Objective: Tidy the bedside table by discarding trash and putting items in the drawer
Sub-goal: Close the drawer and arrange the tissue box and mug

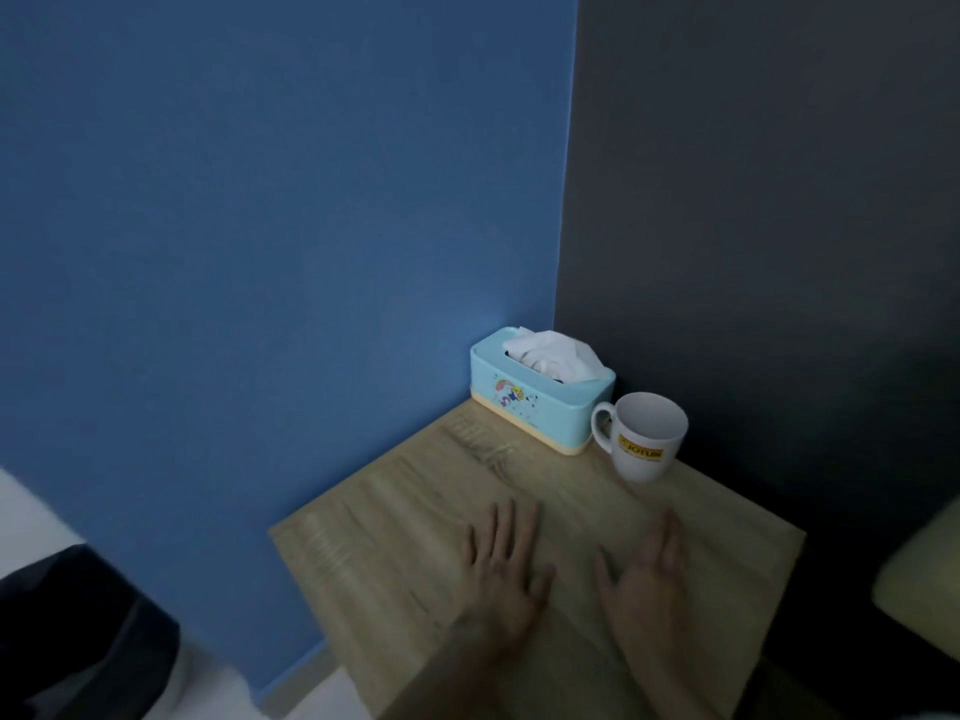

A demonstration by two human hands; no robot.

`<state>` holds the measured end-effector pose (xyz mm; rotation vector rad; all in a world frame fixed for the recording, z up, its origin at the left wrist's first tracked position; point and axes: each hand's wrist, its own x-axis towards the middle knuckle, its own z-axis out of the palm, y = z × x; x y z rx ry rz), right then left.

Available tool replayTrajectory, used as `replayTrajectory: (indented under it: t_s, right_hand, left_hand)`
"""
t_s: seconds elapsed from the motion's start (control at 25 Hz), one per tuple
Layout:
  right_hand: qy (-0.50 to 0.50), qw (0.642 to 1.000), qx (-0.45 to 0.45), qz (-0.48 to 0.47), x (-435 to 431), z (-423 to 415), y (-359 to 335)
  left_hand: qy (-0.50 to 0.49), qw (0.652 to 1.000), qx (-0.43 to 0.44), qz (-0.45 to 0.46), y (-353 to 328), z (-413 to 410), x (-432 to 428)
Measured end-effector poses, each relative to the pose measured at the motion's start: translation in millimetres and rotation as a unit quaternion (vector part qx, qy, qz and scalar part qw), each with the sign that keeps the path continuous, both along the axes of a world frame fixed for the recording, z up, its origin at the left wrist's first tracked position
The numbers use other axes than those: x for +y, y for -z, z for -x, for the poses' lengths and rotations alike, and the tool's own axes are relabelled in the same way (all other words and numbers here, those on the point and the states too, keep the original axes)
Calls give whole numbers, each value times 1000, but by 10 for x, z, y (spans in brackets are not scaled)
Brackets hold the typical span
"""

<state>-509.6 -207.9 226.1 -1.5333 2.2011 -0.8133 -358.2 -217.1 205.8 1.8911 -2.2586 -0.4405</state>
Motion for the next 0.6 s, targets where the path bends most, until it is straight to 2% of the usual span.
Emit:
replayTrajectory:
  t_s: [0.08,0.12,0.2,0.24,0.36,0.44,0.6]
  right_hand:
    - [-29,996,80,-11,368,-144,0]
    - [-37,995,95,-6,528,-211,39]
    - [-57,992,109,-13,918,-344,100]
    - [-65,990,126,-19,1093,-404,107]
    - [-100,984,142,-41,1559,-491,100]
    - [-116,980,156,-48,1717,-516,69]
    - [-103,978,177,-36,1754,-555,63]
  left_hand:
    - [6,996,-61,-63,-12,12,332]
    - [12,995,-72,-67,-53,13,479]
    - [5,998,-18,-53,-185,49,778]
    - [9,996,-16,-86,-230,59,927]
    - [26,985,-61,-160,-424,67,1384]
    - [20,980,-53,-193,-468,35,1551]
    - [22,982,-53,-178,-404,-2,1601]
